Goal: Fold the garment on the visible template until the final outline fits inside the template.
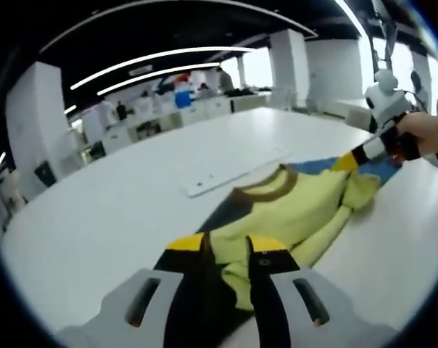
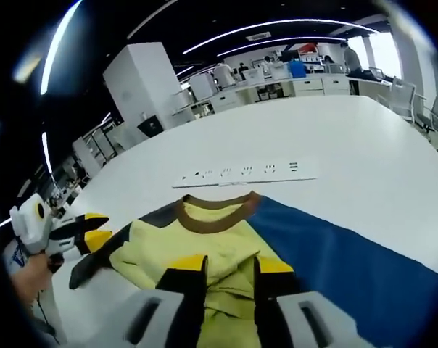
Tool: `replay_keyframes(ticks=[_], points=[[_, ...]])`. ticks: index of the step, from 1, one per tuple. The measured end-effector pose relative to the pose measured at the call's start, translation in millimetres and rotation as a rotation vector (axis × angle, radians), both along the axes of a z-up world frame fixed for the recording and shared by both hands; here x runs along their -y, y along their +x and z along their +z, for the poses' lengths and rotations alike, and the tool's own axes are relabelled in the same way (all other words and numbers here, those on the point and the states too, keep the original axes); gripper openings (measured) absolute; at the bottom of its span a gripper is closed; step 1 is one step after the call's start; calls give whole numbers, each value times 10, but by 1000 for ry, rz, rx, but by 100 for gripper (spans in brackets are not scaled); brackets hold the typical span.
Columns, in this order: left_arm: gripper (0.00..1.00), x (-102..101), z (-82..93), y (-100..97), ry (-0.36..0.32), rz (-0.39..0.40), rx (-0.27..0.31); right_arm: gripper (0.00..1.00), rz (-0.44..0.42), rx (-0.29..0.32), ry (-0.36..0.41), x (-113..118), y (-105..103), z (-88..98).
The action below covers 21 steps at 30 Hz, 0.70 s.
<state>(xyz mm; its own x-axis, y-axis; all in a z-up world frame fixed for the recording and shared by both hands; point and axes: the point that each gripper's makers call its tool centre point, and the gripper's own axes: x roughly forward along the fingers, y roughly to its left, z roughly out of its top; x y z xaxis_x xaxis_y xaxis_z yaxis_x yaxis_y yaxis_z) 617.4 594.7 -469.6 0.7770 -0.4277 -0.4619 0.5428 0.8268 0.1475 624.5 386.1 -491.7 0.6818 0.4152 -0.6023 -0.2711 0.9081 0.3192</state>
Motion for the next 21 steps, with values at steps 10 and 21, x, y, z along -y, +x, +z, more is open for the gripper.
replay_keyframes(ticks=[10, 21], points=[[32, 45, 74, -155, -24, -34, -9, 41, 78, 10, -6, -37, -370, 187], [30, -31, -169, 62, -45, -4, -71, 39, 114, 14, -51, -237, -585, 164]])
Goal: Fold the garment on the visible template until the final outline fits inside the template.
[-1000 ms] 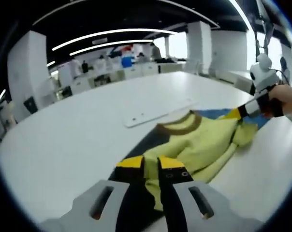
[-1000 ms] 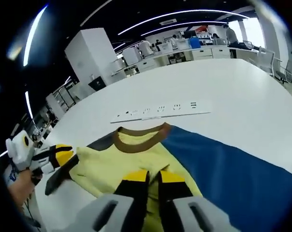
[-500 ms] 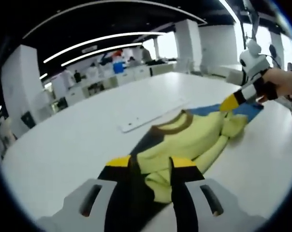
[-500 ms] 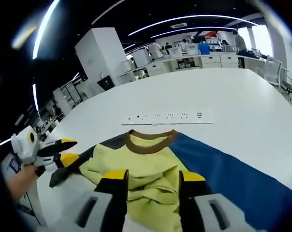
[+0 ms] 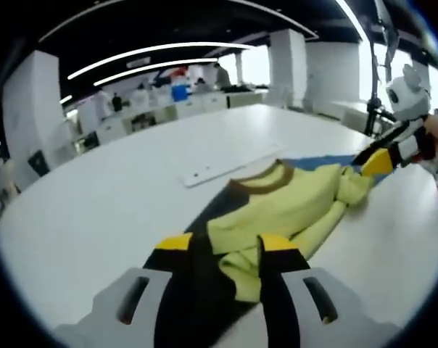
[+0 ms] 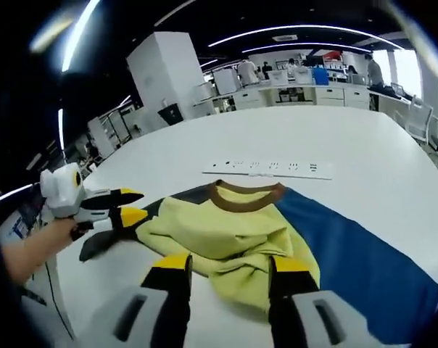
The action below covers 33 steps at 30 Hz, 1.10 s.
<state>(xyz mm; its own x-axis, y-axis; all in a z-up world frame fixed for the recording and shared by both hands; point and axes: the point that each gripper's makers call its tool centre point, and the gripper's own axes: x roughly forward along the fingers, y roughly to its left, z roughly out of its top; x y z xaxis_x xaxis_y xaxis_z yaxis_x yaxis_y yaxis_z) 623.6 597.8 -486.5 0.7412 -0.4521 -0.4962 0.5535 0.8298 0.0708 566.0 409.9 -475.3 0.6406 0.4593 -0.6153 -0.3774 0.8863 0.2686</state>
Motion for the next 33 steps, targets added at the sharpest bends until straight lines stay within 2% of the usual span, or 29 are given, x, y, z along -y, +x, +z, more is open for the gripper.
replay_keyframes(ticks=[3, 8, 9, 11, 15, 18, 21, 23, 25, 29, 33], points=[[30, -6, -79, 86, -3, 10, -22, 38, -13, -13, 0, -42, 2, -43], [27, -24, -182, 202, -59, 25, -54, 34, -65, -36, 10, -57, 64, -126], [26, -5, -213, 208, -59, 24, -64, 33, -89, -45, 13, -57, 13, -131], [24, 21, -250, 212, -52, 17, -70, 30, -130, -60, 23, -13, 101, -182], [22, 43, -327, 249, -46, 11, -84, 24, -206, -78, 42, 59, 143, -238], [15, 24, -437, 279, -38, 17, -111, 22, -270, -120, 63, 85, 190, -340], [8, 49, -460, 298, -56, 13, -115, 17, -262, -122, 51, 69, 200, -412], [6, 21, -471, 349, -43, 14, -108, 10, -244, -122, 24, 84, 186, -458], [1, 29, -451, 336, -23, 4, -103, 5, -242, -116, 20, 109, 181, -460], [0, 10, -413, 324, -16, 1, -100, 0, -232, -98, 25, 162, 125, -423], [0, -3, -384, 356, 3, 4, -80, 0, -200, -81, 18, 188, 81, -359]])
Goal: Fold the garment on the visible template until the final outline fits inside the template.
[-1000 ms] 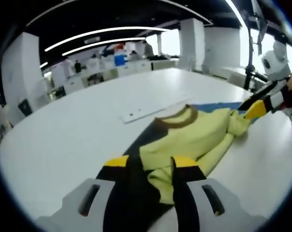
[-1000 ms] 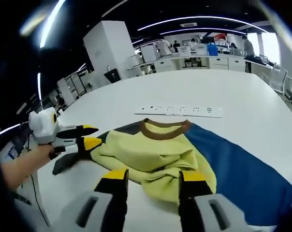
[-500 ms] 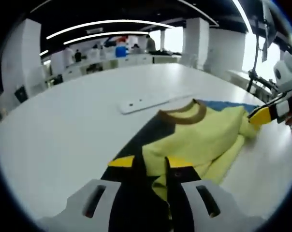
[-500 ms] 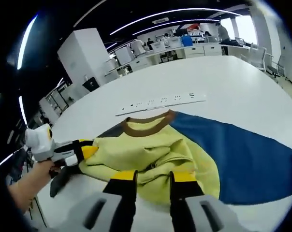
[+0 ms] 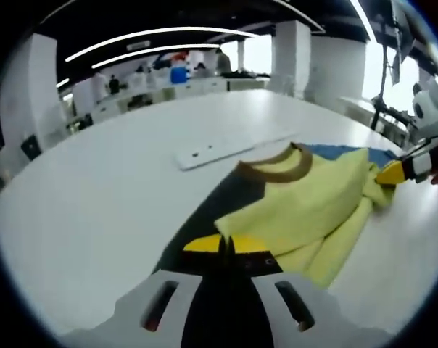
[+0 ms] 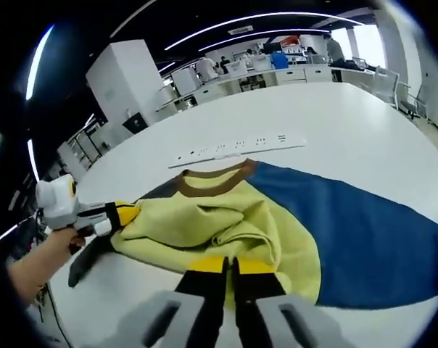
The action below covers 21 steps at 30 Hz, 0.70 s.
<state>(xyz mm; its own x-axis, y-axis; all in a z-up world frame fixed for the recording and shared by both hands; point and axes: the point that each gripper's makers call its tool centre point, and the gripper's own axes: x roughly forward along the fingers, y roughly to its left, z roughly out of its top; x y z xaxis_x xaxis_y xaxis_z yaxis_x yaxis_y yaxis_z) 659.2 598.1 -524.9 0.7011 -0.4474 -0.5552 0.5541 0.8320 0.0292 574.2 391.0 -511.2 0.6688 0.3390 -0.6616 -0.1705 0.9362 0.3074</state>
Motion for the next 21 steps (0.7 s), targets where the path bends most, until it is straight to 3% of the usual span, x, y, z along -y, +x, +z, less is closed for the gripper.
replay_keyframes(ticks=[3, 4, 9, 15, 21], points=[[0, -26, 118, 1, 5, 4, 22, 0, 27, 14, -28, 50, -28, 44], [0, -42, 175, 4, -3, 5, 33, 0, 37, 25, -34, 46, -136, 110], [0, -109, 376, -39, -2, 2, 65, 0, 50, 44, -49, 166, -143, 197], [0, -180, 626, -178, -10, 2, 98, 0, 105, 61, -99, 290, -280, 274], [0, -237, 769, -374, 1, -15, 108, 0, 148, 69, -130, 436, -476, 307]])
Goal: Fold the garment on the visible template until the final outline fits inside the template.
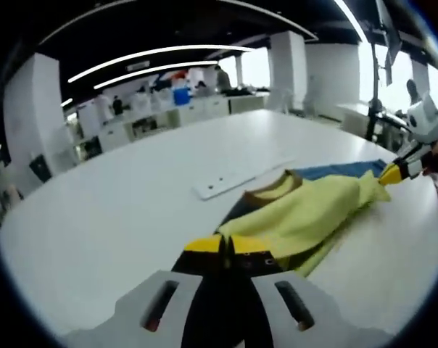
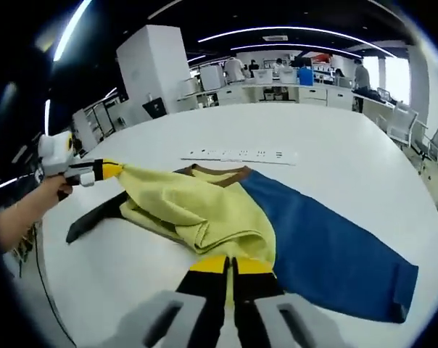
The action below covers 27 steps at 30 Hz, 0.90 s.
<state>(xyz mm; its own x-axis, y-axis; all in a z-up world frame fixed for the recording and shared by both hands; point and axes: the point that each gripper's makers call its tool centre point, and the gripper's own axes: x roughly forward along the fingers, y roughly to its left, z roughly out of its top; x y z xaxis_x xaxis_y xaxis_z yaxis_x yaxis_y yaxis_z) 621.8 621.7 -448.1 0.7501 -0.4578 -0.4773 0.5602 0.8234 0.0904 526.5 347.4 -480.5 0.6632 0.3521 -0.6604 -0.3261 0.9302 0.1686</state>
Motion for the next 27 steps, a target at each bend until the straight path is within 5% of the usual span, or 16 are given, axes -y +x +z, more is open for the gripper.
replay_keyframes(ticks=[11, 18, 27], points=[[0, -21, 120, -557, 6, -46, -26, 0, 53, -16, -31, 224, -430, 7], [0, -21, -107, -1011, -8, -17, -142, 0, 81, -37, -48, 324, -625, -75], [0, 6, -297, -1363, -13, -17, -191, 0, 112, -55, -71, 411, -794, -182]])
